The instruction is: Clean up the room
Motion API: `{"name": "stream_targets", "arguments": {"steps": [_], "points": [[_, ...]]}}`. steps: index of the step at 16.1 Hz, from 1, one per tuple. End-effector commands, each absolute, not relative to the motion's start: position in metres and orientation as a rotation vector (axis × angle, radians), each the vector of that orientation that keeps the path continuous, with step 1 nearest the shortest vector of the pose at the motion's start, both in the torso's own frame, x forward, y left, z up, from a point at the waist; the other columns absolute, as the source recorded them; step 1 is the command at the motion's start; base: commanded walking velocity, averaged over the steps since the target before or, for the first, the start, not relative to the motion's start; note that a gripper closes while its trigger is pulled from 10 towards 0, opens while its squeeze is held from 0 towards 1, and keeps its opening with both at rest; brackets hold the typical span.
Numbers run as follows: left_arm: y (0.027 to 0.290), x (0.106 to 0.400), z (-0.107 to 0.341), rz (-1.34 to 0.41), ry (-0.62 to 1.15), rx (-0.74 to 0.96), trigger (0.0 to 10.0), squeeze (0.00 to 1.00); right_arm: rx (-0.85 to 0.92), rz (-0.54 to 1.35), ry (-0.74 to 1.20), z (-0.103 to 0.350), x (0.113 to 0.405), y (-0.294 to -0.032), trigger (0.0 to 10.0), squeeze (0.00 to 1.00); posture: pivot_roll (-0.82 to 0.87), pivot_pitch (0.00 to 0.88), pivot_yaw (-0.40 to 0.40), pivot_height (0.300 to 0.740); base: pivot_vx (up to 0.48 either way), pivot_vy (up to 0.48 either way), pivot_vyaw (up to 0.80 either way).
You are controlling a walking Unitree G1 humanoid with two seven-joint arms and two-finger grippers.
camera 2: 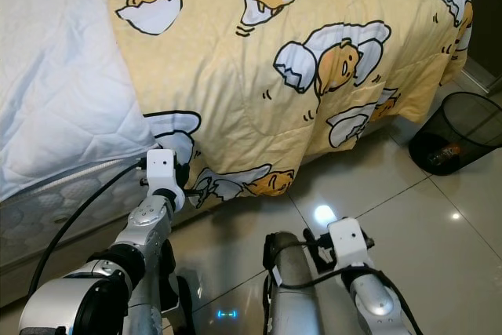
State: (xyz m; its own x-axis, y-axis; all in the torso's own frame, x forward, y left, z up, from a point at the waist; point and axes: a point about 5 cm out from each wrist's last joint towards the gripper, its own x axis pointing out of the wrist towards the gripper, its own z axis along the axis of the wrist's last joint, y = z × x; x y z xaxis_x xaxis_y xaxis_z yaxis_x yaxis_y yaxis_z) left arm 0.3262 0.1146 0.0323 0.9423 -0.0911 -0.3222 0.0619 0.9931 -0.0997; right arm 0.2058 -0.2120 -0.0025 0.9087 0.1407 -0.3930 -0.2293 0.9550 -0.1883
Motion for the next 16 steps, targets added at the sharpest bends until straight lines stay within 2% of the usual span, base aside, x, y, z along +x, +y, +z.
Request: {"name": "stream_targets", "arguments": {"steps": [1, 5, 13, 16], "points": [[0.113, 0.325, 0.030, -0.074, 0.358, -0.091, 10.0, 0.00, -0.230, 0.199, 0.405, -0.008, 0.198, -0.213, 10.0, 0.00, -0.27, 0.181, -0.001, 0.596, 0.000, 0.000, 0.00], [0.117, 0.326, 0.030, -0.068, 0.364, -0.065, 10.0, 0.00, -0.221, 0.254, 0.421, -0.010, 0.190, -0.209, 10.0, 0.00, -0.27, 0.176, -0.002, 0.596, 0.000, 0.000, 0.00], [0.121, 0.323, 0.025, -0.052, 0.388, -0.062, 10.0, 0.00, -0.231, 0.266, 0.443, -0.012, 0.188, -0.212, 10.0, 0.00, -0.27, 0.164, -0.010, 0.596, -0.480, 0.000, 0.00], [0.122, 0.319, 0.021, -0.041, 0.398, -0.016, 10.0, 0.00, -0.238, 0.264, 0.444, -0.013, 0.189, -0.210, 10.0, 0.00, -0.26, 0.154, 0.000, 0.596, 0.000, 0.000, 0.00]]}}
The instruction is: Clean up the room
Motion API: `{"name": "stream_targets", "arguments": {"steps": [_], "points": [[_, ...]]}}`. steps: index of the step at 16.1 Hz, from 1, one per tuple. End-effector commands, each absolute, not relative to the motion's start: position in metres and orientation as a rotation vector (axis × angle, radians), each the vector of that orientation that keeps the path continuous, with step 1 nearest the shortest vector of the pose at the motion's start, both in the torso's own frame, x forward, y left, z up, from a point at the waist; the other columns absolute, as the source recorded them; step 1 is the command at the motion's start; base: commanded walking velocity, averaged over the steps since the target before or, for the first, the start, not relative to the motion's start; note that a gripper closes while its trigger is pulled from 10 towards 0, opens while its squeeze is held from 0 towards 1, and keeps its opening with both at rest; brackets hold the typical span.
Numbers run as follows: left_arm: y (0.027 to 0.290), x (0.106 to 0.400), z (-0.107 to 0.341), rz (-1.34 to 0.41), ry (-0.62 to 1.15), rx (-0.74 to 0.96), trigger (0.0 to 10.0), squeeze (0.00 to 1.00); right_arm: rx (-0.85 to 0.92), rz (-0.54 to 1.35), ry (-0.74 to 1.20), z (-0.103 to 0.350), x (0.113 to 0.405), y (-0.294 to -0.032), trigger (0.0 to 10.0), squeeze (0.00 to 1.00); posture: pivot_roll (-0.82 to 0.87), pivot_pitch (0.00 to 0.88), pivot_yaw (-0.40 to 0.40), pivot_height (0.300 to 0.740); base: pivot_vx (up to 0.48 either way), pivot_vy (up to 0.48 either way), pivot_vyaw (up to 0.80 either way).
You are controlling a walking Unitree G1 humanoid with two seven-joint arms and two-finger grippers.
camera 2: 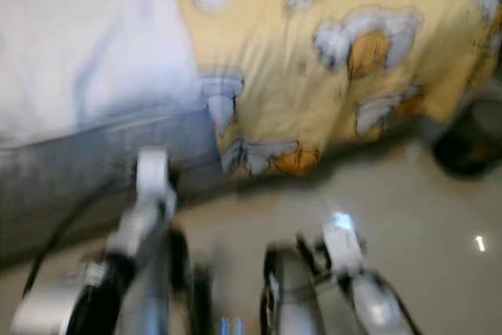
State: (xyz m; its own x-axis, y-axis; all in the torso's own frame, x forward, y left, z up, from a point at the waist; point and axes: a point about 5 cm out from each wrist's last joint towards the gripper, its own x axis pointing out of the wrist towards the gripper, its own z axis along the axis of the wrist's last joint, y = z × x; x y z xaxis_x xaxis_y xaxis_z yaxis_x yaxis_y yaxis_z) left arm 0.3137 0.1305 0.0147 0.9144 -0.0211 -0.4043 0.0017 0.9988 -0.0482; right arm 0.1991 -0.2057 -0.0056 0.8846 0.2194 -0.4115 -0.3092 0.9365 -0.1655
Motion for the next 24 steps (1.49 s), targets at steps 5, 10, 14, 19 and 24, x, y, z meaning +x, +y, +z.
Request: {"name": "stream_targets", "arguments": {"steps": [5, 10, 14, 19, 24], "points": [[0.124, 0.326, 0.061, -0.050, 0.046, -0.036, 10.0, 0.00, -0.235, 0.084, 0.018, 0.069, 0.236, -0.203, 10.0, 0.00, -0.24, 0.049, 0.043, 0.596, 0.000, 0.000, 0.00], [0.117, 0.330, 0.135, -0.058, -0.268, -0.141, 10.0, 0.00, -0.201, -0.050, -0.144, 0.111, 0.276, -0.199, 10.0, 0.00, -0.20, 0.000, 0.060, 0.596, 0.230, 0.000, 0.00], [0.113, 0.329, 0.125, -0.084, -0.156, -0.051, 10.0, 0.00, -0.129, -0.046, -0.072, 0.100, 0.290, -0.193, 10.0, 0.00, -0.17, 0.000, 0.053, 0.626, 0.229, 0.000, 0.00], [0.130, 0.319, 0.112, -0.064, -0.111, -0.007, 10.0, 0.00, -0.131, -0.009, -0.045, 0.091, 0.291, -0.186, 10.0, 0.00, -0.16, 0.000, 0.060, 0.681, 0.000, 0.000, 0.00], [0.145, 0.303, 0.096, -0.049, -0.042, 0.148, 10.0, 1.00, -0.112, -0.022, -0.034, 0.085, 0.288, -0.191, 10.0, 0.00, -0.16, 0.000, 0.080, 0.716, 0.000, 0.000, 0.00]]}}
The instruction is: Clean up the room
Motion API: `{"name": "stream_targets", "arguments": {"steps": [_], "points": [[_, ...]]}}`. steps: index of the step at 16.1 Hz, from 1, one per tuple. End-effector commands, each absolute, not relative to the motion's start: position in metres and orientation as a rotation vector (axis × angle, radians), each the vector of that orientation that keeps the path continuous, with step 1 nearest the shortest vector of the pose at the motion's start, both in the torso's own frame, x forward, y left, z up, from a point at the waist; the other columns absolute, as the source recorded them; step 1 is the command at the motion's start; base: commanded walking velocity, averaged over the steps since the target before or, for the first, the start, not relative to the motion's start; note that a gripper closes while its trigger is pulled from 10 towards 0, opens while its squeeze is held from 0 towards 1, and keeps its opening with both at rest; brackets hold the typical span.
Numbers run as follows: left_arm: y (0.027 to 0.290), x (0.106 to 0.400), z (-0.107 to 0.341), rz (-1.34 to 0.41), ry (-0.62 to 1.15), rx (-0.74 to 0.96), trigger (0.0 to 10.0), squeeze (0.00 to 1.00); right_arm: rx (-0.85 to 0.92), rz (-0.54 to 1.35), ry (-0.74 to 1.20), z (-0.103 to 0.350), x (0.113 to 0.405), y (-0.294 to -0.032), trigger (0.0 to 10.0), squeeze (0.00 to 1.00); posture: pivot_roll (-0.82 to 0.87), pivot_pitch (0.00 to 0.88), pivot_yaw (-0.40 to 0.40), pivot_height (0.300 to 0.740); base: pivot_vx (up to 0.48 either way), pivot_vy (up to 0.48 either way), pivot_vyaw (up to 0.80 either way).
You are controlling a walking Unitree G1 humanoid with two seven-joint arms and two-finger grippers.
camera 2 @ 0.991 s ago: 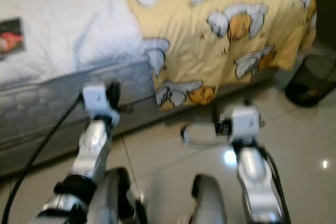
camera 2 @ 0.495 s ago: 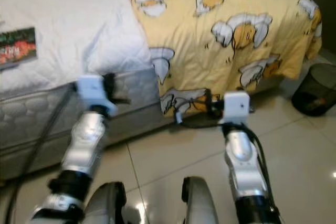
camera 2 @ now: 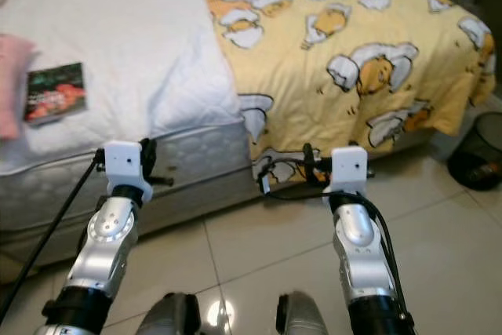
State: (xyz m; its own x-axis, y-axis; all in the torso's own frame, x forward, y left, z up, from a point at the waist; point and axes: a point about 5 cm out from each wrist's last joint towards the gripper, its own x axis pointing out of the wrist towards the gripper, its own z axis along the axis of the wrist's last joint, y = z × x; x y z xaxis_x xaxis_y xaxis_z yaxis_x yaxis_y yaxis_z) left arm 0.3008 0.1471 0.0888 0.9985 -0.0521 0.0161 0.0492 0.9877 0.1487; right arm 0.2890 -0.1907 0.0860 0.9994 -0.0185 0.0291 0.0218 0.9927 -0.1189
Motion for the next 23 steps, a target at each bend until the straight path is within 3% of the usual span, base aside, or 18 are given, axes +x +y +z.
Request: {"name": "stream_targets", "arguments": {"steps": [1, 6, 16, 17, 19, 20, 23], "points": [[0.138, 0.305, 0.098, -0.100, -0.048, 0.179, 10.0, 1.00, -0.108, -0.020, -0.034, 0.085, 0.288, -0.190, 10.0, 0.00, -0.16, 0.000, 0.082, 0.726, 0.000, 0.000, 0.00], [0.131, 0.310, 0.095, -0.097, 0.033, 0.115, 10.0, 1.00, -0.116, 0.023, -0.020, 0.080, 0.283, -0.180, 10.0, 0.07, -0.17, 0.000, 0.072, 0.740, 0.000, 0.000, 0.00], [0.142, 0.310, 0.092, -0.040, 0.023, 0.106, 10.0, 1.00, -0.123, 0.095, 0.037, 0.067, 0.286, -0.169, 10.0, 0.22, -0.16, 0.000, 0.054, 0.740, 0.209, -0.342, 0.00], [0.142, 0.309, 0.091, -0.039, 0.023, 0.104, 10.0, 0.00, -0.121, 0.096, 0.036, 0.067, 0.285, -0.170, 10.0, 0.19, -0.16, 0.000, 0.053, 0.740, 0.000, 0.000, 0.00], [0.148, 0.308, 0.086, 0.007, 0.052, 0.099, 10.0, 0.00, -0.137, 0.095, 0.054, 0.066, 0.287, -0.172, 10.0, 0.24, -0.15, 0.000, 0.046, 0.740, 0.000, 0.000, 0.32], [0.149, 0.308, 0.088, 0.010, 0.043, 0.102, 10.0, 0.00, -0.129, 0.093, 0.061, 0.065, 0.288, -0.171, 10.0, 0.35, -0.15, 0.000, 0.046, 0.740, 0.000, -0.480, 0.73], [0.151, 0.309, 0.090, 0.026, 0.031, 0.085, 10.0, 0.00, -0.116, 0.102, 0.063, 0.064, 0.289, -0.168, 10.0, 0.38, -0.15, 0.000, 0.048, 0.740, 0.000, -0.480, 0.68]]}}
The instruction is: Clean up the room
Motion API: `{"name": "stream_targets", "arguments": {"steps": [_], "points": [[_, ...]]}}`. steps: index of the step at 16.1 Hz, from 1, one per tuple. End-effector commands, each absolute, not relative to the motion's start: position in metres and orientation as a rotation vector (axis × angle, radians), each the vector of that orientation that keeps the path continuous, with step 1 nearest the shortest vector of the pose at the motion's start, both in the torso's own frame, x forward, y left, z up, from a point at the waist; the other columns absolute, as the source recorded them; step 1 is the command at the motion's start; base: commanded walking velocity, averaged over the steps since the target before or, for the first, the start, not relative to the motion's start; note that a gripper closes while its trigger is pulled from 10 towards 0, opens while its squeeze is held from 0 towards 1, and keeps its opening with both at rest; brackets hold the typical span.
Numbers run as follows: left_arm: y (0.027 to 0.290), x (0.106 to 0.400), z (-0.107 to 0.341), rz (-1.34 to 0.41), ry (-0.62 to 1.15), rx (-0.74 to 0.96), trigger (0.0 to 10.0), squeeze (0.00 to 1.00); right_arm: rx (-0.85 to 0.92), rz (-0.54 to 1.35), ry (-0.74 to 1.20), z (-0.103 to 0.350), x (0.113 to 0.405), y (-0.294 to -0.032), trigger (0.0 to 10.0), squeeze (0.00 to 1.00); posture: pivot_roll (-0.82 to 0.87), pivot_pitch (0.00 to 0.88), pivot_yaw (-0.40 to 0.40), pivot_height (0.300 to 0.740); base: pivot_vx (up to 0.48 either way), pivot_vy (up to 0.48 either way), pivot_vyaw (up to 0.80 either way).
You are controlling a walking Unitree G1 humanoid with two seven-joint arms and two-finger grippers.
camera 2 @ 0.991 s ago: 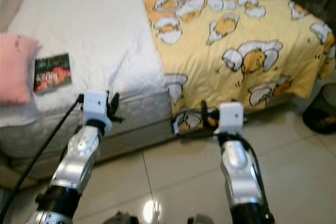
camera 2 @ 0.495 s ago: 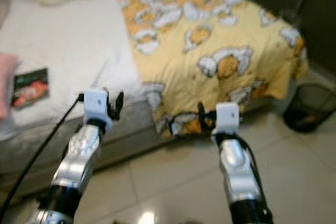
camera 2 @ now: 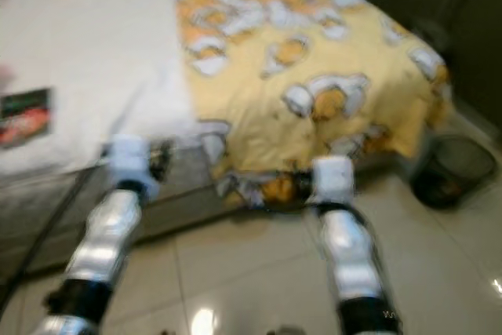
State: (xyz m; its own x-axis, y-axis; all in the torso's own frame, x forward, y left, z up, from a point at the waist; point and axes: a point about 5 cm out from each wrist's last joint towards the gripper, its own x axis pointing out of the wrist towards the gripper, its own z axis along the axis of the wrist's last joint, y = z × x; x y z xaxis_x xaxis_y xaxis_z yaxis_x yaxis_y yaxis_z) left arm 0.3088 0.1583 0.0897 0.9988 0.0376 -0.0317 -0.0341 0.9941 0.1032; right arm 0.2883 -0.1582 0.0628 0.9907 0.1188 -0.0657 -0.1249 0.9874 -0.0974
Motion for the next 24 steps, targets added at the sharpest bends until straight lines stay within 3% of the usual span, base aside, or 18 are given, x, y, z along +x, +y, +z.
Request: {"name": "stream_targets", "arguments": {"steps": [1, 2, 3, 4, 5, 6, 7, 15, 21, 24], "points": [[0.151, 0.308, 0.089, 0.035, 0.031, 0.087, 10.0, 0.00, -0.116, 0.102, 0.064, 0.064, 0.289, -0.168, 10.0, 0.39, -0.15, 0.000, 0.046, 0.740, 0.000, -0.480, 0.68], [0.155, 0.303, 0.087, 0.057, 0.020, 0.092, 10.0, 0.00, -0.113, 0.090, 0.058, 0.064, 0.285, -0.173, 10.0, 0.41, -0.16, 0.000, 0.037, 0.740, 0.000, -0.480, 0.68], [0.159, 0.298, 0.083, 0.071, 0.025, 0.097, 10.0, 0.54, -0.119, 0.086, 0.054, 0.064, 0.281, -0.179, 10.0, 0.42, -0.16, 0.000, 0.038, 0.740, 0.000, -0.465, 0.68], [0.160, 0.296, 0.079, 0.075, 0.046, 0.091, 10.0, 0.56, -0.129, 0.087, 0.055, 0.063, 0.279, -0.182, 10.0, 0.43, -0.17, 0.000, 0.039, 0.740, 0.000, -0.461, 0.68], [0.161, 0.296, 0.077, 0.076, 0.054, 0.085, 10.0, 0.56, -0.132, 0.086, 0.055, 0.063, 0.278, -0.183, 10.0, 0.43, -0.17, 0.000, 0.039, 0.740, 0.000, -0.461, 0.68], [0.160, 0.296, 0.076, 0.069, 0.058, 0.100, 10.0, 0.38, -0.135, 0.082, 0.059, 0.062, 0.278, -0.186, 10.0, 0.45, -0.17, 0.000, 0.039, 0.740, 0.000, -0.458, 0.68], [0.159, 0.299, 0.079, 0.076, 0.046, 0.084, 10.0, 0.00, -0.138, 0.076, 0.063, 0.062, 0.280, -0.188, 10.0, 0.48, -0.17, 0.000, 0.040, 0.740, 0.000, -0.458, 0.68], [0.152, 0.303, 0.082, 0.001, 0.019, 0.135, 10.0, 0.00, -0.135, 0.087, 0.091, 0.053, 0.275, -0.184, 10.0, 0.51, -0.19, 0.000, 0.064, 0.740, 0.000, -0.034, 0.67], [0.152, 0.301, 0.071, 0.022, 0.083, 0.094, 10.0, 0.00, -0.140, 0.090, 0.089, 0.052, 0.275, -0.178, 10.0, 0.54, -0.18, 0.000, 0.059, 0.740, 0.418, -0.089, 0.66], [0.126, 0.302, 0.085, -0.132, 0.011, 0.011, 10.0, 0.00, -0.103, 0.093, 0.075, 0.055, 0.273, -0.177, 10.0, 0.54, -0.18, 0.000, 0.057, 0.740, 0.000, 0.000, 0.66]]}}
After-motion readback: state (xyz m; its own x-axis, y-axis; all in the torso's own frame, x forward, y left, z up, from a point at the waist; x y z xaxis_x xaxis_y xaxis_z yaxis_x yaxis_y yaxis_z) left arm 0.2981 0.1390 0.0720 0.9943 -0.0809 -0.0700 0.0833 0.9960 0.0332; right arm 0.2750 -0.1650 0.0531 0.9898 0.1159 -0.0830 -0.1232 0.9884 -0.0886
